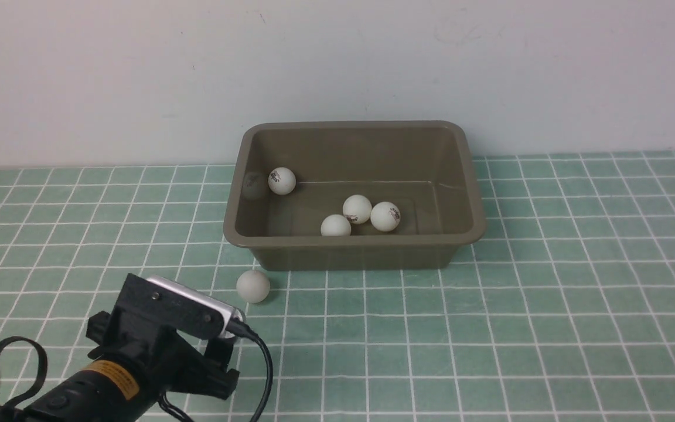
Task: Put the table tennis balls in the box on the green coffee tablecloth.
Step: 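Reach for and grasp a ping pong ball on the table beside the basket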
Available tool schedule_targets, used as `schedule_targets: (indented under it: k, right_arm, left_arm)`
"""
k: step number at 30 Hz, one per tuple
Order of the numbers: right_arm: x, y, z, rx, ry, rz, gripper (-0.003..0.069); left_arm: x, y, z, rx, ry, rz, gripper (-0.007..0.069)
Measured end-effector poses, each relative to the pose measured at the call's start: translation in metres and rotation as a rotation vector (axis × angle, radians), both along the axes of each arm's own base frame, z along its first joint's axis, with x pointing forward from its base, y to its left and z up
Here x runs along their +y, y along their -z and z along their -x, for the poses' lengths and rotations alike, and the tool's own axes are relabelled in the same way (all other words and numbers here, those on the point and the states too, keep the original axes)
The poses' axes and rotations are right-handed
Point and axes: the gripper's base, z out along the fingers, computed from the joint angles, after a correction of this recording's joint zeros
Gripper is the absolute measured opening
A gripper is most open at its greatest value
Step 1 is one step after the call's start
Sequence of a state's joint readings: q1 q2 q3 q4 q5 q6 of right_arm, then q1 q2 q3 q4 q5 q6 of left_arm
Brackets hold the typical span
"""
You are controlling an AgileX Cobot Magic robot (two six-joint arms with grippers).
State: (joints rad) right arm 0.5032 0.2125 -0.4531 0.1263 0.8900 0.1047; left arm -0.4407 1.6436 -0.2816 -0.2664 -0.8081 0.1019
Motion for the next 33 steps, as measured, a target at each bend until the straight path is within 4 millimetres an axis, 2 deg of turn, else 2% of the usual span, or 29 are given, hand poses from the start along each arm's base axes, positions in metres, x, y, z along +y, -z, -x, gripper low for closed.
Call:
schedule_targets:
  k: [4, 14, 22, 33]
  right_arm:
    - [0.000, 0.000, 0.000, 0.000, 0.000, 0.000, -0.0018]
    - [0.000, 0.000, 0.000, 0.000, 0.000, 0.000, -0.0018]
    - [0.000, 0.000, 0.000, 0.000, 0.000, 0.000, -0.0018]
    - [0.000, 0.000, 0.000, 0.000, 0.000, 0.000, -0.0018]
  left_arm:
    - [-0.004, 0.013, -0.001, 0.030, 0.024, 0.026, 0.0587]
    - [-0.009, 0.029, -0.008, -0.053, 0.025, 0.097, 0.0587]
    - [-0.011, 0.049, -0.009, 0.008, 0.011, 0.133, 0.0587]
    - [-0.018, 0.044, -0.024, -0.041, 0.011, 0.158, 0.0587]
